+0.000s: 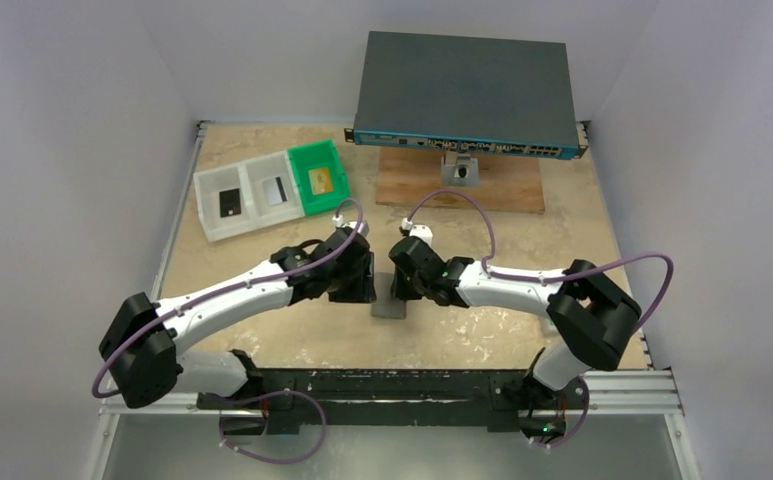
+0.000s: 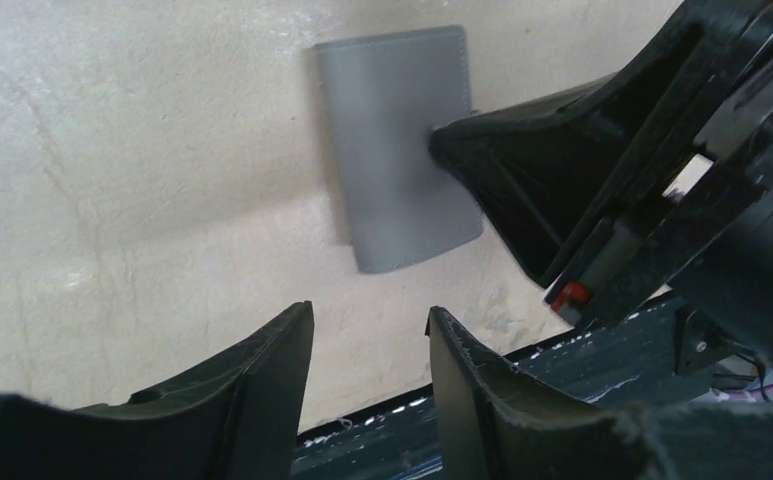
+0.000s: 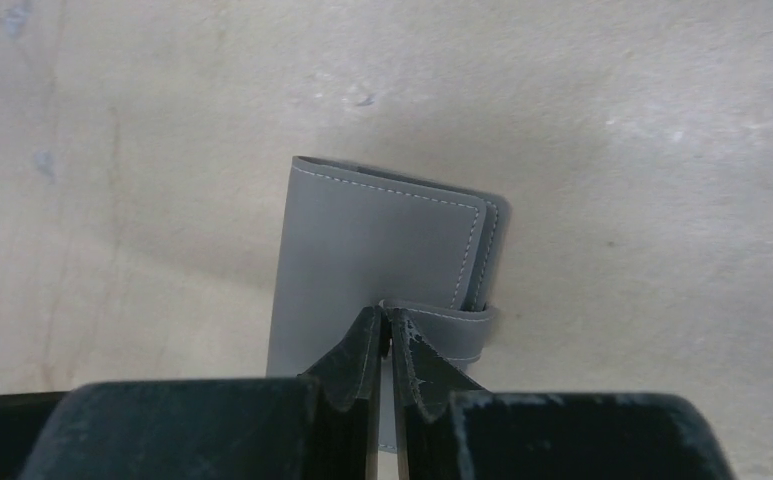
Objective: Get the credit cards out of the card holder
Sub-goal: Open the card holder at the center of the board.
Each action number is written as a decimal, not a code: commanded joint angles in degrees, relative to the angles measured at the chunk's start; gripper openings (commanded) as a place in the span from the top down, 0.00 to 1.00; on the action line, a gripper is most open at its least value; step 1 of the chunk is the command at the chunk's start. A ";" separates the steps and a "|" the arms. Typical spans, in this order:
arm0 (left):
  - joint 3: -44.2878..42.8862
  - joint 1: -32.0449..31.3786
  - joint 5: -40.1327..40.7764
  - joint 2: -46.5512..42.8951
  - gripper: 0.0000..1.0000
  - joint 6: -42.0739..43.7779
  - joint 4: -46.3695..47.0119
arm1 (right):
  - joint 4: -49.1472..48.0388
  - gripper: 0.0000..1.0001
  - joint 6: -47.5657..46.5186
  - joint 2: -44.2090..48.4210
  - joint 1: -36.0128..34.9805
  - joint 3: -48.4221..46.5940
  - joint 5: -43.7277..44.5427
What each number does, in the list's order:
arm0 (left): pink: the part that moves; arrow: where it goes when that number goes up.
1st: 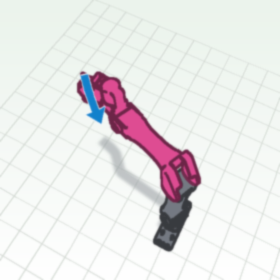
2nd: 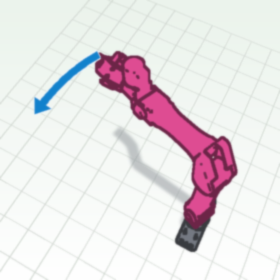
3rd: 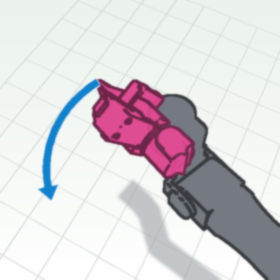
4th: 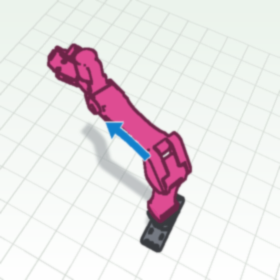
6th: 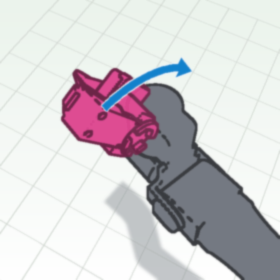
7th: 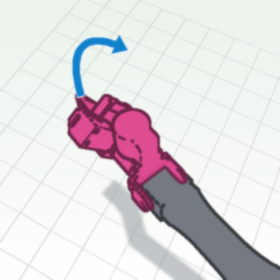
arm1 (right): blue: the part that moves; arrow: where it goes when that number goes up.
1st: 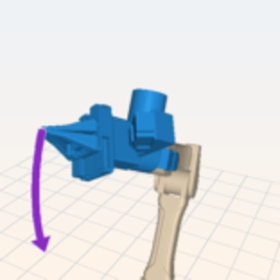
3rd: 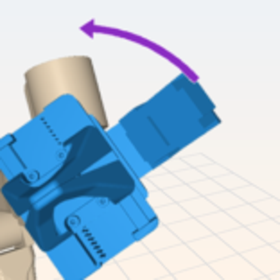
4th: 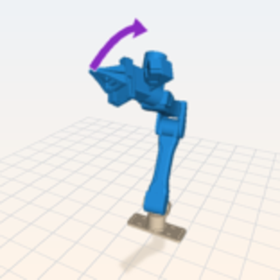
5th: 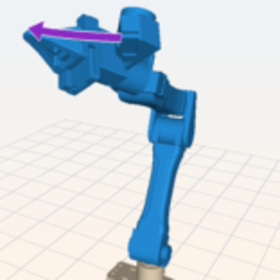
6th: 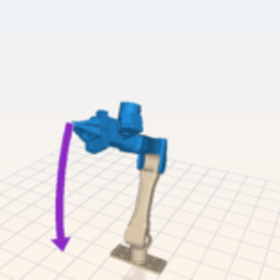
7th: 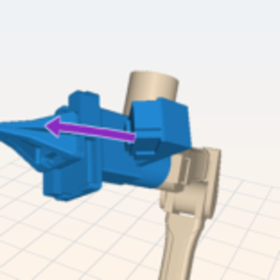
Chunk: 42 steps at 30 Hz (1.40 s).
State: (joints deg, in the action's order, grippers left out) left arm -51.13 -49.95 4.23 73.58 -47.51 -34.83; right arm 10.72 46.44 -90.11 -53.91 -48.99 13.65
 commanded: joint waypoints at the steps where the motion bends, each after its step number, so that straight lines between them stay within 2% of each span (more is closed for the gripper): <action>1: -2.12 -0.14 -2.27 2.33 0.58 -1.14 4.91 | -7.46 1.00 2.77 0.54 -0.30 1.00 -7.27; 11: 1.47 -0.12 -5.12 8.44 0.91 -4.37 13.96 | -8.77 1.00 5.55 -0.23 -0.31 3.16 -7.55; 18: 4.01 0.19 -4.41 10.79 1.00 -6.43 16.52 | -4.76 1.00 4.51 -0.18 -0.36 1.86 -4.52; 25: 5.97 0.64 -2.20 14.26 1.00 -9.57 16.91 | -0.39 1.00 3.58 -1.22 -2.03 -0.85 -0.42; 33: 3.29 0.99 3.65 17.52 1.00 -13.87 6.29 | 2.40 1.00 3.50 0.42 -2.43 -1.15 0.23; 42: 3.85 1.16 5.20 17.98 1.00 -17.49 3.62 | 2.02 1.00 2.43 5.69 -1.68 1.65 -0.44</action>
State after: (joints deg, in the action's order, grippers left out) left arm -48.45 -49.41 3.18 89.12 -63.57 -24.10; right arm 10.79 49.87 -88.60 -56.05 -48.38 12.05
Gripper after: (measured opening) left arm 0.003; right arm 0.004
